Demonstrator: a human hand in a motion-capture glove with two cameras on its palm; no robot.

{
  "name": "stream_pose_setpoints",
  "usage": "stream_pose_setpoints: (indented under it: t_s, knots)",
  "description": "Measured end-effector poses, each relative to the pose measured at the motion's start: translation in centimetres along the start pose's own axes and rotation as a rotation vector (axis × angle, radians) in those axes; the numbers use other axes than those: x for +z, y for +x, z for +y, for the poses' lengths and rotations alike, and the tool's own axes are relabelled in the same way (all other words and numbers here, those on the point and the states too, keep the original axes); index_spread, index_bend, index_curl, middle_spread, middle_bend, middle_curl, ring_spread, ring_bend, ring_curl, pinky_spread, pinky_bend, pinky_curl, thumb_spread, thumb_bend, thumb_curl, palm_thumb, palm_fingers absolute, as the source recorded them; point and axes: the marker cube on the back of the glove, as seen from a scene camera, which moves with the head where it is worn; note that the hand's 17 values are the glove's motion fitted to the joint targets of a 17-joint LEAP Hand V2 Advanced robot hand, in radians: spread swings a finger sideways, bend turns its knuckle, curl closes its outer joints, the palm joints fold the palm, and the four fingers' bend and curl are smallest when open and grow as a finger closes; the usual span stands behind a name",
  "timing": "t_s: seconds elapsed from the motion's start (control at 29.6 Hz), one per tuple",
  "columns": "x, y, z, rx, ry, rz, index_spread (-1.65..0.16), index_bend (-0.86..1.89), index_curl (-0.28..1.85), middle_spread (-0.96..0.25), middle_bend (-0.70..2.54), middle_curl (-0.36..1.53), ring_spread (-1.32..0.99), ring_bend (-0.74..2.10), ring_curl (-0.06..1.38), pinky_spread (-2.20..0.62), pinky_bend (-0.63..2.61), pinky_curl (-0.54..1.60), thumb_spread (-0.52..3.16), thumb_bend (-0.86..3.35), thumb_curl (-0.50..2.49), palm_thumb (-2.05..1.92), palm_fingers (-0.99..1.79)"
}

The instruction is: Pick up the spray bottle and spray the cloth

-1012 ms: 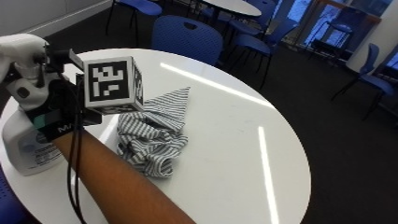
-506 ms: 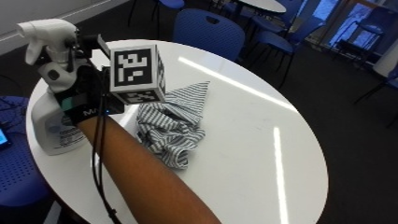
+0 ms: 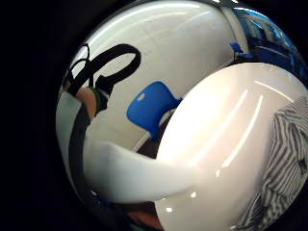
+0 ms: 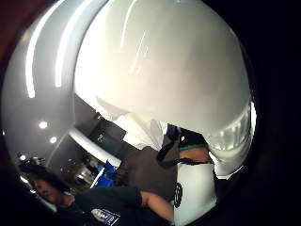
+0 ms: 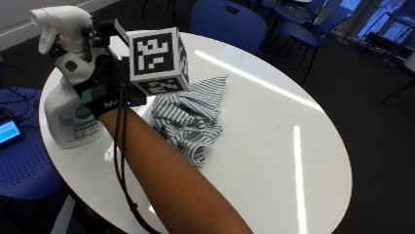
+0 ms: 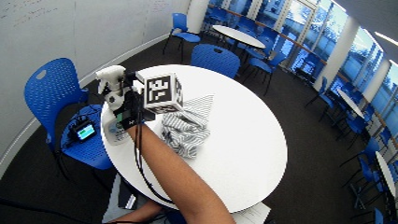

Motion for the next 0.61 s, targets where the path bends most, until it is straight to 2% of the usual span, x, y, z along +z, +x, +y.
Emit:
stream_pose_setpoints:
  t_s: [0.37,0.54,0.61]
  knots:
    - [-1.6,0.6,0.3,-0.05,-0.015,0.179,-0.33,0.05,0.33,-0.24,0.5,0.46,-0.2,0.6,0.4,-0.08,0.35,0.35,1.0,-0.04,0.49,0.74,0.89]
    - [-2.2,0.8,1.5,-0.042,-0.048,0.207,-0.32,0.03,0.29,-0.17,0.29,0.41,-0.17,0.54,0.4,0.02,0.45,0.39,0.97,-0.07,0.45,0.65,0.44]
    - [-2.3,1.1,2.3,-0.036,-0.074,0.21,-0.33,0.06,0.28,-0.14,0.25,0.4,-0.15,0.51,0.4,0.05,0.48,0.4,0.97,-0.08,0.42,0.59,0.36]
